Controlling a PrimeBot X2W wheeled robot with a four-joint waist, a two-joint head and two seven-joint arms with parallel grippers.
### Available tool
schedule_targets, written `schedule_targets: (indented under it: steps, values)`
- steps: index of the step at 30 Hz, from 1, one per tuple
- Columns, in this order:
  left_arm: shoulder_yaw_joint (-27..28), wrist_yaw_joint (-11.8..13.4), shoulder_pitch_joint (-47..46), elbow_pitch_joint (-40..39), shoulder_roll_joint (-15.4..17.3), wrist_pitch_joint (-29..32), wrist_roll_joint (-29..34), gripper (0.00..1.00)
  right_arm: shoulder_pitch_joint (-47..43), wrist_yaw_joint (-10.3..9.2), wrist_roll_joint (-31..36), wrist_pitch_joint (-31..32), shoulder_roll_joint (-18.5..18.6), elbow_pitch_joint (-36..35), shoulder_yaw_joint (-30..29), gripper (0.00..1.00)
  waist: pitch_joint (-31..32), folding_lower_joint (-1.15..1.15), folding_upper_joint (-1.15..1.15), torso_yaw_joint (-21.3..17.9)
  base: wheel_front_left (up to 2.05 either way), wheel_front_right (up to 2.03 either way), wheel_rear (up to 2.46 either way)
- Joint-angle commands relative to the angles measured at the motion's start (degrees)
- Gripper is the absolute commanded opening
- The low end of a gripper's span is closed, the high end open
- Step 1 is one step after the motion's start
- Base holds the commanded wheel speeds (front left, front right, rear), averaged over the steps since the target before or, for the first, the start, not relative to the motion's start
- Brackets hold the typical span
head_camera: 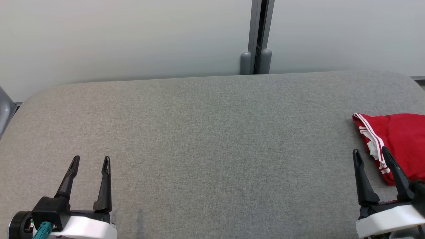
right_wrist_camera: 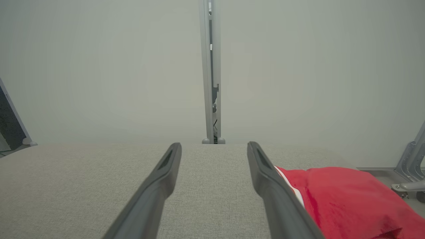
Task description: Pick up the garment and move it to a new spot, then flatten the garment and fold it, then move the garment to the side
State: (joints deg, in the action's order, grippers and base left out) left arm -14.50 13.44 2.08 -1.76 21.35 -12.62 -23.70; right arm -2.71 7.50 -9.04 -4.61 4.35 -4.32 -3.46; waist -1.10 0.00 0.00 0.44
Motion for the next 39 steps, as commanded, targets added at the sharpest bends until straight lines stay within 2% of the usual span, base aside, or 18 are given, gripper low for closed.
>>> schedule_targets:
  steps: [1,19,39]
  values:
    - [-0.1,0.3,0.5,-0.3,0.6,0.2,0.1,1.00,-1.0,-0.02,-0.4,0.5,-0.1,-0.4,-0.7,1.00,0.4,0.00,0.00,0.1,0.00,0.00,0.00]
    - [-1.0,1.1,0.8,-1.6,1.7,2.9,0.2,1.00,-1.9,-0.02,-0.9,1.1,-1.1,-0.9,-1.8,1.00,0.8,0.00,0.00,0.3,0.00,0.00,0.00]
    - [-1.2,0.7,-0.4,-0.7,2.3,2.4,-0.5,1.00,-1.7,-0.02,-1.8,0.8,-1.3,-0.2,-1.5,1.00,0.7,0.00,0.00,0.6,0.00,0.00,0.00]
